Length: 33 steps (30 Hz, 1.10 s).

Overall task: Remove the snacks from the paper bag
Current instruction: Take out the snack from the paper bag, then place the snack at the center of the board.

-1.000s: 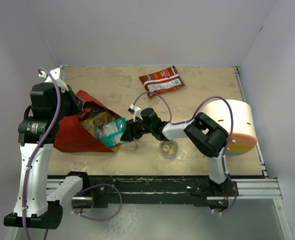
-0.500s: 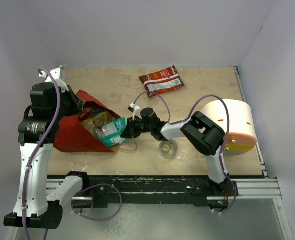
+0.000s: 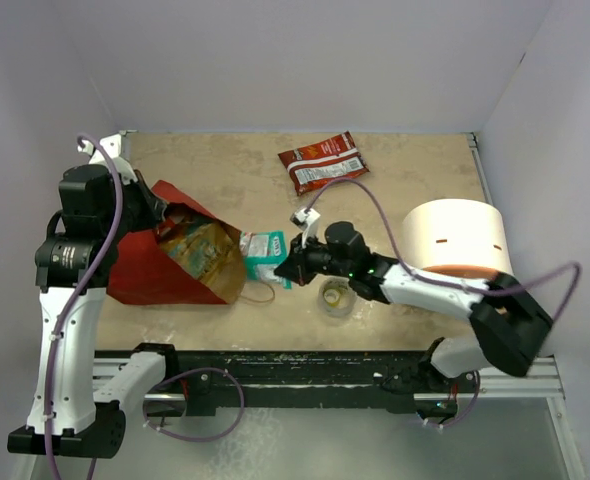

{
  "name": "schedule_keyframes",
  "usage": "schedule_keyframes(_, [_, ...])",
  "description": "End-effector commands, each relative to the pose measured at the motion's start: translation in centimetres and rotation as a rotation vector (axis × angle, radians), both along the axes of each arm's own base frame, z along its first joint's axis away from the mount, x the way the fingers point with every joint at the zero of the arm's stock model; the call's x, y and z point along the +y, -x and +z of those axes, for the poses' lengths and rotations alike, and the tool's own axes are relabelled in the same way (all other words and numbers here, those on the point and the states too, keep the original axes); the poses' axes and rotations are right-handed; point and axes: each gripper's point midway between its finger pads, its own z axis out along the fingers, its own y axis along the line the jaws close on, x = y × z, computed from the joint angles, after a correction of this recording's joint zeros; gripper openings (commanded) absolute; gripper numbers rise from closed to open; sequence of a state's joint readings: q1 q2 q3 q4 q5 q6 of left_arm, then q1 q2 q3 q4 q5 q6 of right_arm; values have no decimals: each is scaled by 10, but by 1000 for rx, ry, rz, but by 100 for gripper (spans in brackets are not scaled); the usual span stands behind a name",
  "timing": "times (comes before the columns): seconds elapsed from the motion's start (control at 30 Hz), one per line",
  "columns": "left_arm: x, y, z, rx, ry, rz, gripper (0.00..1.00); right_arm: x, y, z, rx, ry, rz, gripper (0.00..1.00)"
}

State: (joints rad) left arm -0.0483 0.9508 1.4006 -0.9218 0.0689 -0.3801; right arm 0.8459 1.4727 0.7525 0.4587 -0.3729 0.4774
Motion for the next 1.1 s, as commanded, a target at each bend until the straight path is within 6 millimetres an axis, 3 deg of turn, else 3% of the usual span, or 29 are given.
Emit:
schedule_keyframes(0.0, [6,4,49,-198,-64,-8,0,-67,-47,50,-301,130,-298,0])
schedule_keyframes(0.13, [7,6,46,-189,-93,-24,0,-109,-80,91,-385,132,-505,0])
schedule_keyframes(0.2, [3,7,46,-191,-90,-50,0,-119,-99,102,-394,153,-553,0])
schedule_keyframes(0.33, [-8,10,47,-205,-75,-116,0,-119,-147,128,-377,188,-607,0])
schedule_keyframes(0.5, [-18,11,41,-208,-46,-165,0,-109,-215,142,-300,196,-656,0])
schedule_keyframes(0.63, [-26,11,32,-189,-5,-191,0,-112,-266,146,-307,156,-766,0])
schedule_keyframes(0.67, [-27,11,30,-183,6,-191,0,-115,-280,139,-277,137,-801,0])
schedule_keyframes(0.77, [-24,11,24,-161,30,-157,0,-138,-319,132,-184,11,-951,0])
schedule_keyframes(0.9, [-29,11,21,-150,63,-163,0,-147,-357,131,-200,-155,-1062,0])
schedule_keyframes(1.07, [-35,12,23,-153,91,-193,0,-156,-398,123,-196,-200,-1142,0])
